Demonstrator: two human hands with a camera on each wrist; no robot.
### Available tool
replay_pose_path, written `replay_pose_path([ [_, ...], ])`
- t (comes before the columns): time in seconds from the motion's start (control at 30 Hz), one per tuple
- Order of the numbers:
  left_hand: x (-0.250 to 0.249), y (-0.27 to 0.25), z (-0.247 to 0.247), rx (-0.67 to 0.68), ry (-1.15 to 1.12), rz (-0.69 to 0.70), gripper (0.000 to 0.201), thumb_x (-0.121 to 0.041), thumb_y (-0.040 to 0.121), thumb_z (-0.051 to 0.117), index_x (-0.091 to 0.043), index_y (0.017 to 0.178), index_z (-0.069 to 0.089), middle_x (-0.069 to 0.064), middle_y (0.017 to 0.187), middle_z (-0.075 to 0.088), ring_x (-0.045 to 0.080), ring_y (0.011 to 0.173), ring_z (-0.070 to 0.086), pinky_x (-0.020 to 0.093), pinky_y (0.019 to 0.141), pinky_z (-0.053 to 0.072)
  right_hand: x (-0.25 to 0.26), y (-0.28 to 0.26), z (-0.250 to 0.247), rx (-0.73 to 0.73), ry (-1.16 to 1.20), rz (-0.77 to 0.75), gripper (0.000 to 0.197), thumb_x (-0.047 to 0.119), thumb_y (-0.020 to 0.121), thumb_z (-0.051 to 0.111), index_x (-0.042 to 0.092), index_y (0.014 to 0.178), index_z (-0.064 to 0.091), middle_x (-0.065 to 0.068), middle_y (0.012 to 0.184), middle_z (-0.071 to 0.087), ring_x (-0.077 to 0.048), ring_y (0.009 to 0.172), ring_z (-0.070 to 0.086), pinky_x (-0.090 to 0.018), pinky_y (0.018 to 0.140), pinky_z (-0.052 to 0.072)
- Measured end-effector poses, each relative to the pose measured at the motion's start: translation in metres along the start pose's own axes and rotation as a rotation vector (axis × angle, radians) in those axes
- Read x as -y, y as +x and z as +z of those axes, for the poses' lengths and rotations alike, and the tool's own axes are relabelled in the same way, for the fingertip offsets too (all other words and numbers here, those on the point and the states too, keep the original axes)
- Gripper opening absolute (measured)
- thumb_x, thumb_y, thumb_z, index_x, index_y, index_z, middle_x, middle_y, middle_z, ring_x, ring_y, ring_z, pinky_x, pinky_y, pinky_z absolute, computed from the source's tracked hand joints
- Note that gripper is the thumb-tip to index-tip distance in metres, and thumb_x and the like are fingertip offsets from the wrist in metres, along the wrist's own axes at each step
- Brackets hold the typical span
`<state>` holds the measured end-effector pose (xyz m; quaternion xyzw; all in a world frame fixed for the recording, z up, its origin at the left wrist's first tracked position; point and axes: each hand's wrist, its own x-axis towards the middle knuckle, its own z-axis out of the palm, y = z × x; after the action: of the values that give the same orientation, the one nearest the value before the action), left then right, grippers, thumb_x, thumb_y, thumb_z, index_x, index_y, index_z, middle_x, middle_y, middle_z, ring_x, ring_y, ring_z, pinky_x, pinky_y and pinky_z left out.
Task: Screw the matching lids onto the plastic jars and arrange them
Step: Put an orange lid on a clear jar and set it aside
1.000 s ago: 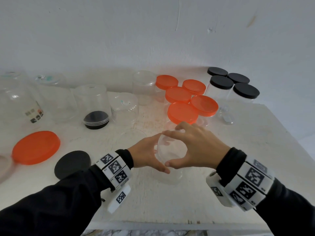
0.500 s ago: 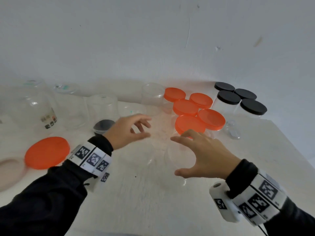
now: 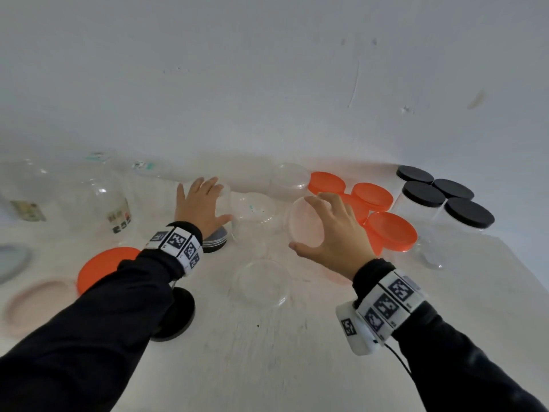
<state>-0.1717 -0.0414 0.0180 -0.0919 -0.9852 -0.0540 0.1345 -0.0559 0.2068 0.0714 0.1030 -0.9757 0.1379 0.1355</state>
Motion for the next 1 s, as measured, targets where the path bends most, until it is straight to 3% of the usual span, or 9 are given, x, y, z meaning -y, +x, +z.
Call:
replay_pose_path([
  [0.27,0.004,-0.002,0.004,-0.083,-0.075,-0.003,0.055,-0.035,0.087,0.059,-0.021,0.136,0.04,-0.003,0.148,0.034,0.022,0.136,0.026,0.049,0.111,0.011,-0.009,0.018,0.024,0.072,-0.052,0.057,0.081,0.052,0.073,0.069,0.024,0.139,0.032,0.001,0.145,0.023,-0.023,0.124,0.031,-0.032,0.083,0.044],
  [0.37,0.002,-0.002,0.004,-0.095,-0.084,0.002,0.053,-0.034,0.086,0.06,-0.021,0.135,0.042,-0.003,0.147,0.035,0.023,0.136,0.027,0.049,0.111,0.01,-0.01,0.024,0.029,0.081,-0.053,0.072,0.078,0.05,0.077,0.066,0.022,0.14,0.03,-0.002,0.15,0.019,-0.027,0.131,0.025,-0.038,0.094,0.042],
  [0.47,0.003,-0.002,0.005,-0.094,-0.079,0.0,0.053,-0.034,0.086,0.06,-0.021,0.134,0.042,-0.003,0.147,0.035,0.022,0.135,0.027,0.049,0.111,0.011,-0.009,0.03,0.035,0.118,-0.116,0.085,0.073,0.049,0.085,0.057,0.019,0.143,0.025,-0.007,0.155,0.008,-0.03,0.141,0.007,-0.045,0.113,0.021],
  [0.57,0.002,-0.002,0.005,-0.093,-0.072,0.002,0.053,-0.035,0.087,0.059,-0.02,0.134,0.041,-0.003,0.147,0.035,0.023,0.135,0.027,0.049,0.111,0.011,-0.01,0.037,0.042,0.092,-0.149,0.089,0.064,0.044,0.09,0.049,0.015,0.143,0.026,-0.009,0.154,0.013,-0.029,0.143,0.004,-0.043,0.115,0.009],
  [0.73,0.0,-0.003,0.005,-0.086,-0.064,0.008,0.053,-0.035,0.087,0.059,-0.021,0.134,0.041,-0.004,0.147,0.034,0.022,0.135,0.026,0.049,0.11,0.01,-0.014,0.046,0.055,0.111,-0.232,0.024,0.062,0.026,0.089,0.054,0.015,0.143,0.026,-0.009,0.149,0.025,-0.026,0.139,0.018,-0.038,0.115,0.015],
  [1.0,0.001,-0.002,0.006,-0.093,-0.058,0.013,0.053,-0.035,0.086,0.059,-0.02,0.134,0.041,-0.004,0.147,0.034,0.022,0.135,0.027,0.049,0.11,0.011,-0.022,0.067,0.056,0.11,-0.159,0.047,0.062,0.021,0.09,0.057,0.017,0.144,0.028,-0.006,0.151,0.025,-0.024,0.141,0.018,-0.036,0.115,0.012],
])
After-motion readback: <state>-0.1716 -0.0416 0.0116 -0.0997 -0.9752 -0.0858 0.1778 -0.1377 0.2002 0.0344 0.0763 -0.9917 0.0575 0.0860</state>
